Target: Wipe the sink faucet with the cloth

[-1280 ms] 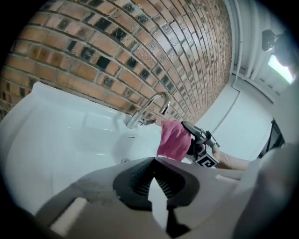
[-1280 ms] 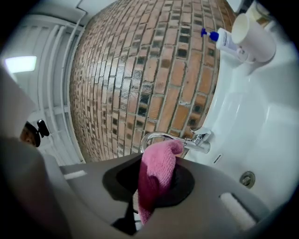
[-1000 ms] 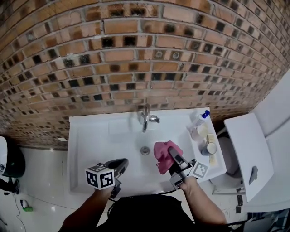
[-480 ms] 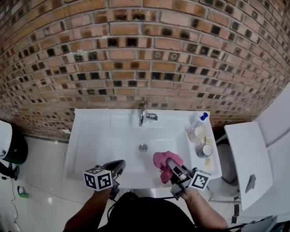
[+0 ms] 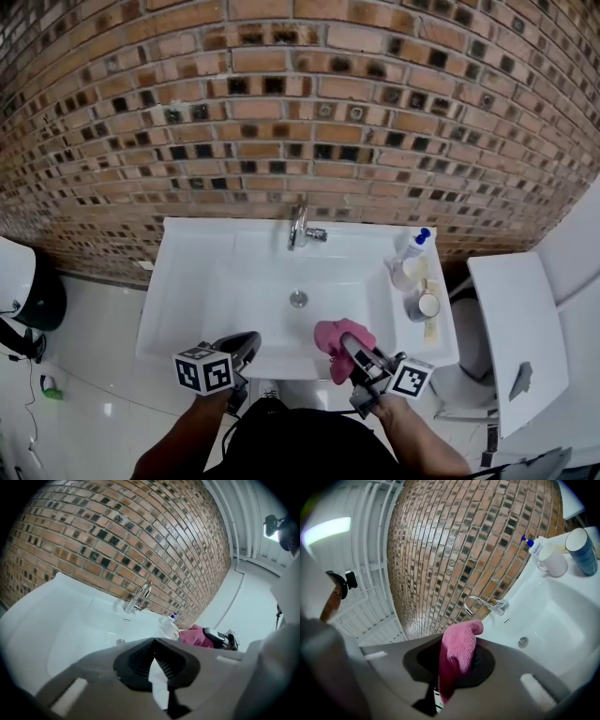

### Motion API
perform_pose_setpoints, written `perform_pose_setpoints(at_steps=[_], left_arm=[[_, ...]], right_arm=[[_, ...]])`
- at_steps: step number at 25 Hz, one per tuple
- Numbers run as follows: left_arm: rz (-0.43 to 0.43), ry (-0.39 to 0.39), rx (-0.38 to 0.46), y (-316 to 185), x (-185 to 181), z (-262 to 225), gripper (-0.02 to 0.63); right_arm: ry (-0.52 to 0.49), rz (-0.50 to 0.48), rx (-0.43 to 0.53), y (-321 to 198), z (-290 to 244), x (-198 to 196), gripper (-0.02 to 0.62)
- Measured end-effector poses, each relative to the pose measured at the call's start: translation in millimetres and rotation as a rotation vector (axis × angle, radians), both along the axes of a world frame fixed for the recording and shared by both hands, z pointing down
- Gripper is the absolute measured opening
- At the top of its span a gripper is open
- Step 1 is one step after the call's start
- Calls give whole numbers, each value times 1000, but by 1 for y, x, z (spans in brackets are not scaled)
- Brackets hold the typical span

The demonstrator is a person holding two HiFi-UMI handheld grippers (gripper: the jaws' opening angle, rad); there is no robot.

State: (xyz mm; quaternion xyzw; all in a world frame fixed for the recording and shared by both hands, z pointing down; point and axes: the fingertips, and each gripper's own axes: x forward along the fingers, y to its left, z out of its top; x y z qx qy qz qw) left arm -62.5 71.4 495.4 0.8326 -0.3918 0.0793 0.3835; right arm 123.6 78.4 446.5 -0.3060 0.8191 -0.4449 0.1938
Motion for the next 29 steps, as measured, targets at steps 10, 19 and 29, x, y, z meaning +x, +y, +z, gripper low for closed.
perform_pose_setpoints(at_steps=[10, 19, 29], left_arm=[[-8, -4, -3, 9, -4, 3, 5], [5, -8, -2, 8, -2, 2, 4], [16, -3, -3, 3, 5, 4, 5]], right_arm=[[30, -22, 6, 4, 3, -3, 44], [97, -31, 22, 3, 2, -4, 44], [36, -19, 28, 3, -1, -3, 44]])
